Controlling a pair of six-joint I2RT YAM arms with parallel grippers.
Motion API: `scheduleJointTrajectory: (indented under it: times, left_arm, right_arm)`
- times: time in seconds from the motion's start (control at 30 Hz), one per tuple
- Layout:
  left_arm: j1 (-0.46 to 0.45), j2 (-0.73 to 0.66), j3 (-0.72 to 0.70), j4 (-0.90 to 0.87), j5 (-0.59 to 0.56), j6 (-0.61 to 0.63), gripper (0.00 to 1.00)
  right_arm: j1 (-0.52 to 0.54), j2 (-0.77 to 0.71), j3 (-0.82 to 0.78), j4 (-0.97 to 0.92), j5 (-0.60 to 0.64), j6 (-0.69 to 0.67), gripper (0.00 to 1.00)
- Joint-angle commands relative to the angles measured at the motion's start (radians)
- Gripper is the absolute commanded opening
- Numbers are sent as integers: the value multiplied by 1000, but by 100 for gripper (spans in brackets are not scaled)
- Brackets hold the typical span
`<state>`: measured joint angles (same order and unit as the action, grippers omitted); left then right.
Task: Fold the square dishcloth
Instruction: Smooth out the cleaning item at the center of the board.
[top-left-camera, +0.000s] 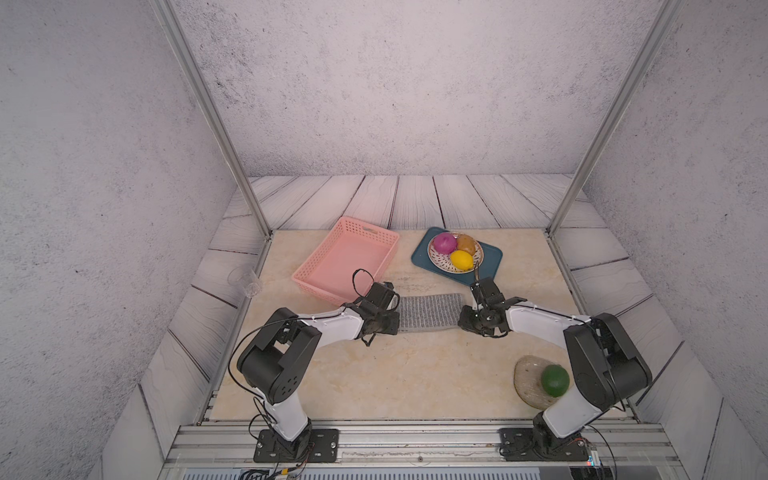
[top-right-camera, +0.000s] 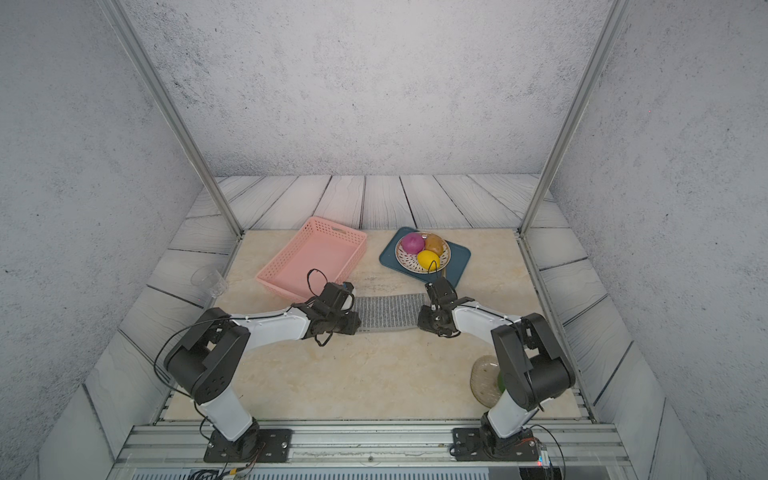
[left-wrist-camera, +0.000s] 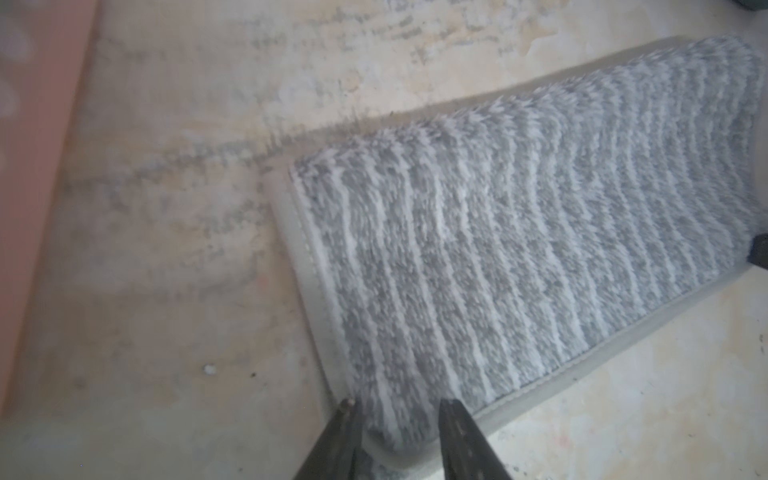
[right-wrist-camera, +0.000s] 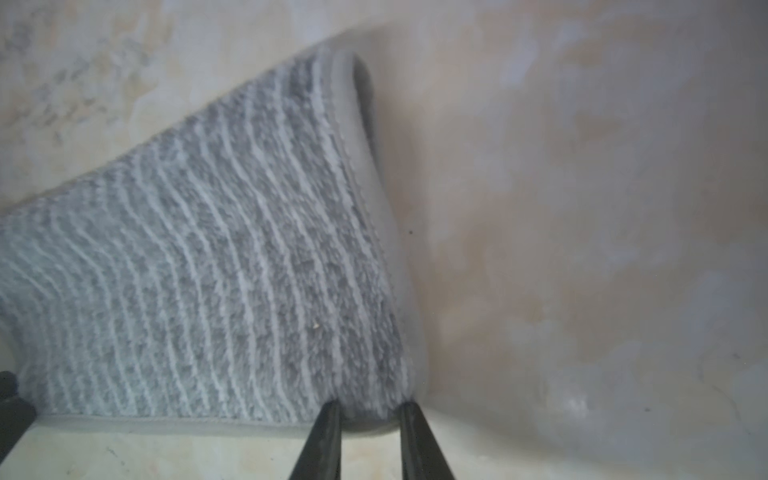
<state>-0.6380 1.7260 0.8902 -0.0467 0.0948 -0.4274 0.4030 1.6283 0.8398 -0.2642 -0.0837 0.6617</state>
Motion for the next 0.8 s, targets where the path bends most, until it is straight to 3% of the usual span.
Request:
scheduleJointTrajectory:
  times: [0.0,0.37,0.77]
  left_arm:
    - [-6,12,-13,-16,-41,-10,39]
    - [-6,-10,-101,11,-63,6,38]
    - [-9,-209,-244,4,-70,-41,38]
  right_arm:
    - [1,16,-16,3,41,16,25]
    - [0,14,-58,-8,64,31,25]
    - [2,-148,-149,-63,54,47,26]
